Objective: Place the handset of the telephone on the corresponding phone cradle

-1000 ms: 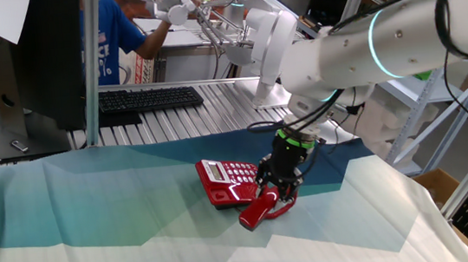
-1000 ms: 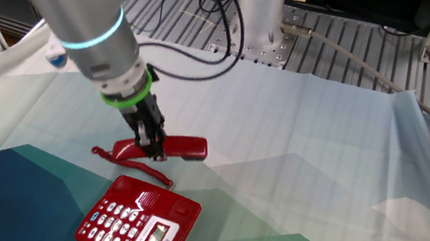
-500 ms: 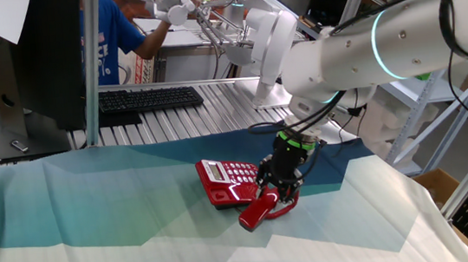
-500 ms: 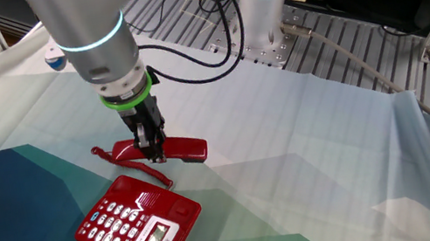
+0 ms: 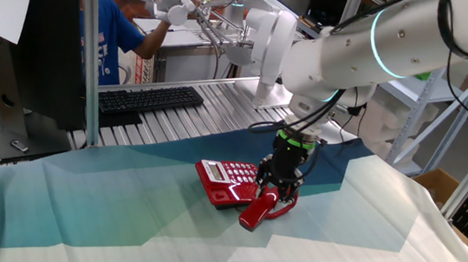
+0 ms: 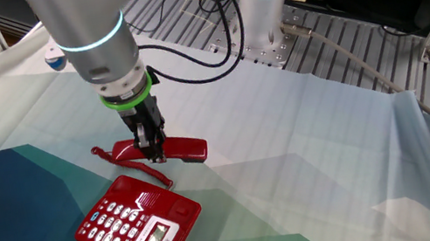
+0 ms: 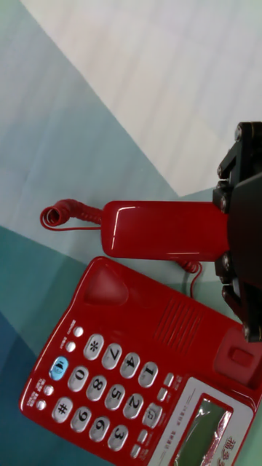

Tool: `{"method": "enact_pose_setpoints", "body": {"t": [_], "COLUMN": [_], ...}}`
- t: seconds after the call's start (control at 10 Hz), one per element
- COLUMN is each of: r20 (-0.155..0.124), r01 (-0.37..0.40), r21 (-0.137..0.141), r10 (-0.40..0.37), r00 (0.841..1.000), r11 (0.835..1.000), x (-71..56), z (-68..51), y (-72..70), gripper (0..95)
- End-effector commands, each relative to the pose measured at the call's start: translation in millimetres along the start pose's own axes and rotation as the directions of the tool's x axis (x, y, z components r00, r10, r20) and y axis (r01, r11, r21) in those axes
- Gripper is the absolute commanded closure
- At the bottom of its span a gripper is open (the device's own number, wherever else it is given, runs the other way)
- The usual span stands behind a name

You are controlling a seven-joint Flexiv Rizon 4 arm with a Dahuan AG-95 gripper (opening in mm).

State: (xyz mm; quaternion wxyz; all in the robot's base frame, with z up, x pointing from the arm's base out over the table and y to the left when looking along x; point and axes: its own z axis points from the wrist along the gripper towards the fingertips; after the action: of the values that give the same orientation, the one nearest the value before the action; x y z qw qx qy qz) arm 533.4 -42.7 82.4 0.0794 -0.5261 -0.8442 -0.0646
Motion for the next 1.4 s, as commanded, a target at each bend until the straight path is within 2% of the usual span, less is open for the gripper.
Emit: {"method": "enact_pose_setpoints", "body": {"t": [0.1,0.2,0.3,0.4,0.5,0.6,0.7,0.8,0.9,1.1,1.2,1.4], "r20": [0.008,0.025,0.026,0.044,0.085,0.112,0.159,0.149,0.132,0.134,0.119,0.115], "r01": [0.046,0.099,0.111,0.138,0.137,0.13,0.103,0.109,0.11,0.117,0.105,0.062], "r21": [0.008,0.011,0.009,-0.01,-0.051,-0.053,0.011,0.02,0.012,0.007,0.006,-0.002], "r10": [-0.046,-0.099,-0.112,-0.137,-0.132,-0.123,-0.103,-0.111,-0.111,-0.116,-0.105,-0.061], "r00": [0.999,0.995,0.993,0.99,0.988,0.986,0.982,0.983,0.985,0.984,0.987,0.992], "r11": [0.999,0.995,0.994,0.99,0.989,0.99,0.995,0.994,0.994,0.993,0.994,0.998], "x": [0.6,0.6,0.6,0.6,0.6,0.6,0.6,0.6,0.6,0.6,0.6,0.4], "z": [-1.0,-1.0,-1.0,-1.0,-1.0,-1.0,-1.0,-1.0,-1.0,-1.0,-0.9,-1.1], "y": [-0.6,-0.6,-0.6,-0.6,-0.6,-0.6,-0.6,-0.6,-0.6,-0.6,-0.6,-0.2], "gripper": [95.0,95.0,95.0,95.0,95.0,95.0,95.0,95.0,95.0,95.0,95.0,95.0]}}
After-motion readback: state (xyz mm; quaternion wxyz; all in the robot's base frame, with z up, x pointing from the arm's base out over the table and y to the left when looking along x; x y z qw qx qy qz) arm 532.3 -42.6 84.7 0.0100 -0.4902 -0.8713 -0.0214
